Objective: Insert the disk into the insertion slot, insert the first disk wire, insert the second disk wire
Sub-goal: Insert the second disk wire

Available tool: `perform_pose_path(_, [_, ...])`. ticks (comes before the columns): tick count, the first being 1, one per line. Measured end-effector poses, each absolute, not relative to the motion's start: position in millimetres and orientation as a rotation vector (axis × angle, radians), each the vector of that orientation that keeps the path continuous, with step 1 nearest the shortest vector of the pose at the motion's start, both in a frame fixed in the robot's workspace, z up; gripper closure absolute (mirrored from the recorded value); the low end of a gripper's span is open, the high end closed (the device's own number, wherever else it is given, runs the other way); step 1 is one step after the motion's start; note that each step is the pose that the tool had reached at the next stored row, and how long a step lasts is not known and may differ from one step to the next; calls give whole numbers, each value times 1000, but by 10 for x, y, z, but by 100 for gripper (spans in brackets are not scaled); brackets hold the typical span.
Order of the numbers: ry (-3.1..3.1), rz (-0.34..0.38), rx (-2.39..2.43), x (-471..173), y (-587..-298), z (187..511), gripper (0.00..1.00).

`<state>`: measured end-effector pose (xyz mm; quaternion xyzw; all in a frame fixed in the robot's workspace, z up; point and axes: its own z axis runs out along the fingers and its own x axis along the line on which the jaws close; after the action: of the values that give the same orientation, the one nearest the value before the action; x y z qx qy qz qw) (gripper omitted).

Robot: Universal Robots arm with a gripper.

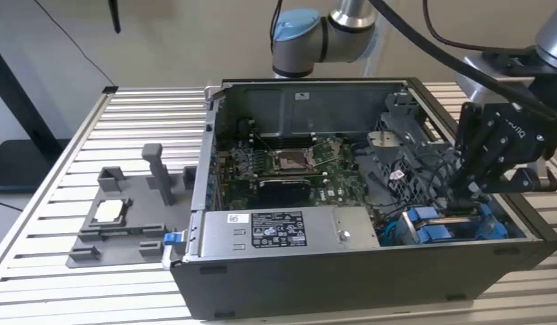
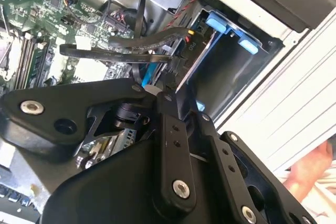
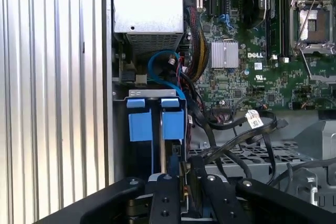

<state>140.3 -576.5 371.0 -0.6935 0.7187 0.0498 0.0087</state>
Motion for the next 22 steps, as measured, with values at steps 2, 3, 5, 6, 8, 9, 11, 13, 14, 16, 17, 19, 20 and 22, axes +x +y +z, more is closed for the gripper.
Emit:
perform_pose_path(2, [2252, 155, -2160, 1402, -5766, 3749, 76])
perform_pose_path(3, [2253, 155, -2159, 1402, -5766, 3770, 76])
perform_pose_path(5, [2253, 154, -2157, 1397, -5766, 3800, 76])
perform_pose_path(6, [2251, 150, -2156, 1392, -5766, 3812, 76])
perform_pose_path(8, [2238, 124, -2146, 1377, -5765, 3817, 76])
perform_pose_path(9, [2229, 105, -2139, 1371, -5765, 3819, 76])
perform_pose_path(11, [2210, 67, -2123, 1363, -5764, 3818, 76])
perform_pose_path(13, [2203, 52, -2117, 1357, -5765, 3822, 76])
perform_pose_path(14, [2202, 52, -2118, 1357, -5764, 3832, 76])
perform_pose_path(16, [2202, 51, -2117, 1355, -5764, 3857, 76])
perform_pose_path(17, [2202, 51, -2117, 1354, -5764, 3865, 76])
perform_pose_path(19, [2202, 51, -2117, 1354, -5764, 3864, 76])
perform_pose_path(20, [2202, 52, -2117, 1354, -5764, 3865, 76])
perform_pose_path(22, [2202, 52, -2117, 1354, -5764, 3866, 76])
